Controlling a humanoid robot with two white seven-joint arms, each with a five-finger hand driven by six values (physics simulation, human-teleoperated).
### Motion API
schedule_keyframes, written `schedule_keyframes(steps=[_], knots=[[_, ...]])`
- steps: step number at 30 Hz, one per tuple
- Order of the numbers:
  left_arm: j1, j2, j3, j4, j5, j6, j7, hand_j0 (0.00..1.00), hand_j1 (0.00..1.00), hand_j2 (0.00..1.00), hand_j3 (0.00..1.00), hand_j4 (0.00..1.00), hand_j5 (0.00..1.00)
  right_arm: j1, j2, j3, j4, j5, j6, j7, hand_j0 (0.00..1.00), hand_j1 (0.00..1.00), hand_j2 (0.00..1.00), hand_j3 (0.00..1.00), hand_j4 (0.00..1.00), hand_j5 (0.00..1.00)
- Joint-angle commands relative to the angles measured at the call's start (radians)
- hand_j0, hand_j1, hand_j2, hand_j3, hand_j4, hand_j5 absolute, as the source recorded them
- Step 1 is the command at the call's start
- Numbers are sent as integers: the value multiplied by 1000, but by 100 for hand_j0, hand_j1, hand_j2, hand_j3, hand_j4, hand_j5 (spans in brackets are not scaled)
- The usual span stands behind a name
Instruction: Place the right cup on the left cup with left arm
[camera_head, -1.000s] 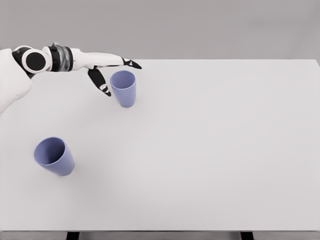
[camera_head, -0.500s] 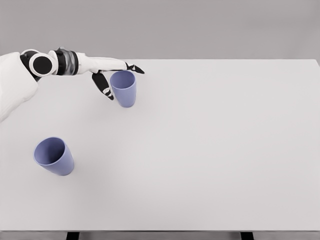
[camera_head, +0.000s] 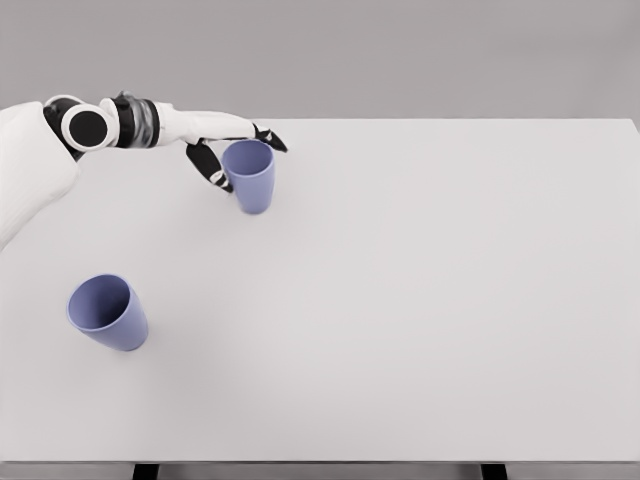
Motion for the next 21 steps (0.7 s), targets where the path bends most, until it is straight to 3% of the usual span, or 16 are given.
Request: schedule_keyframes(steps=[1, 11, 18, 21], knots=[[0, 1, 5, 1, 0, 3, 1, 71, 71, 71, 71, 71, 71, 0, 0, 0, 0, 0, 0, 0, 100, 100, 100, 100, 100, 100], [20, 15, 44, -25, 10, -24, 1, 63, 63, 63, 63, 63, 63, 0, 0, 0, 0, 0, 0, 0, 100, 100, 100, 100, 100, 100], [38, 128, 61, -168, 72, -44, 1, 56, 56, 56, 56, 56, 56, -2, 0, 1, 0, 0, 0, 0, 100, 100, 100, 100, 100, 100], [66, 218, 61, -277, 125, -43, 1, 56, 56, 56, 56, 56, 56, -2, 0, 0, 0, 0, 0, 0, 100, 100, 100, 100, 100, 100]])
